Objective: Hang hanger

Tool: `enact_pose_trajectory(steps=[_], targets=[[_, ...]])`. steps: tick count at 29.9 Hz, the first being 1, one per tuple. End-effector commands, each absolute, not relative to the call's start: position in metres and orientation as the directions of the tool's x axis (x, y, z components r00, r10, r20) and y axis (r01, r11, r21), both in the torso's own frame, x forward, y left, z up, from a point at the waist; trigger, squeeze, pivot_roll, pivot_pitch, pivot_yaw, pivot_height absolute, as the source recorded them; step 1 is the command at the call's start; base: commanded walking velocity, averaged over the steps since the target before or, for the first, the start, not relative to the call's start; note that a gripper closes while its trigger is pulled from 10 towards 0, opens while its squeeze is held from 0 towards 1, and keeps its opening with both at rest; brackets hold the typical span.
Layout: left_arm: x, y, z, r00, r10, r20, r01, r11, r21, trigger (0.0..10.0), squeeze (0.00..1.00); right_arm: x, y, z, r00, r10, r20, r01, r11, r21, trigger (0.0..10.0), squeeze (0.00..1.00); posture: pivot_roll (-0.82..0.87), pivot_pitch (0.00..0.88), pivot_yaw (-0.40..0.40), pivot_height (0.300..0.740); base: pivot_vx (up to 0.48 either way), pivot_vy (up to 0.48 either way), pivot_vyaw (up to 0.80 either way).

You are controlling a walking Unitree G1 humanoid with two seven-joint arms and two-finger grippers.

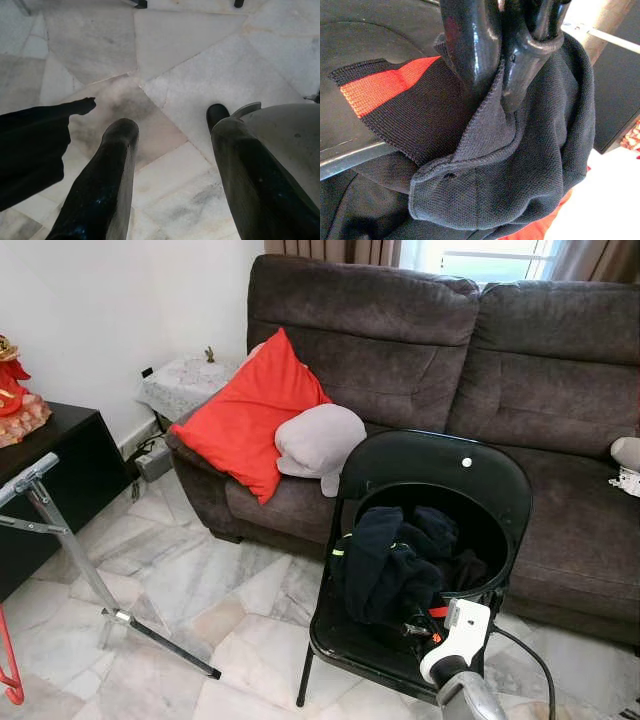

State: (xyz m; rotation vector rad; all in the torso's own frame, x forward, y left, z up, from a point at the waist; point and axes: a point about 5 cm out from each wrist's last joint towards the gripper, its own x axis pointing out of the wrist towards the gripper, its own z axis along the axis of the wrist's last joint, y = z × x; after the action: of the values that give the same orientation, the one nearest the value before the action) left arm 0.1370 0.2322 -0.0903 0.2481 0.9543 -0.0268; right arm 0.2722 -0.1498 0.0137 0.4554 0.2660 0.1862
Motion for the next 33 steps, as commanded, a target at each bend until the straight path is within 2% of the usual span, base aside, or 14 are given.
enact_pose_trajectory(steps=[1, 14, 19, 33], targets=[[0.131, 0.238, -0.092, 0.557, 0.103, -0.824, 0.138, 0.967, 0.213, 10.0, 0.00, 0.277, -0.146, 0.019, 0.951, 0.245, -0.187, -0.138, 0.880, 0.454, 0.0, 0.00, 0.10, 0.010, 0.047, 0.740, 0.000, 0.000, 0.00], [0.130, 0.237, -0.092, 0.550, 0.103, -0.829, 0.139, 0.967, 0.213, 10.0, 0.00, 0.283, -0.149, 0.029, 0.973, 0.180, -0.146, -0.098, 0.889, 0.446, 0.0, 0.00, 0.10, 0.010, 0.047, 0.740, 0.000, 0.000, 0.00], [0.130, 0.237, -0.092, 0.550, 0.105, -0.829, 0.137, 0.967, 0.214, 10.0, 0.00, 0.297, -0.155, 0.053, 0.992, 0.112, -0.065, -0.071, 0.890, 0.451, 0.0, 0.00, 0.10, 0.010, 0.047, 0.740, 0.000, 0.000, 0.00], [0.130, 0.237, -0.093, 0.544, 0.106, -0.832, 0.137, 0.967, 0.213, 10.0, 0.00, 0.313, -0.151, 0.097, 0.992, 0.103, 0.071, -0.124, 0.898, 0.422, 0.0, 0.00, 0.10, 0.011, 0.046, 0.740, 0.000, 0.000, 0.00]])
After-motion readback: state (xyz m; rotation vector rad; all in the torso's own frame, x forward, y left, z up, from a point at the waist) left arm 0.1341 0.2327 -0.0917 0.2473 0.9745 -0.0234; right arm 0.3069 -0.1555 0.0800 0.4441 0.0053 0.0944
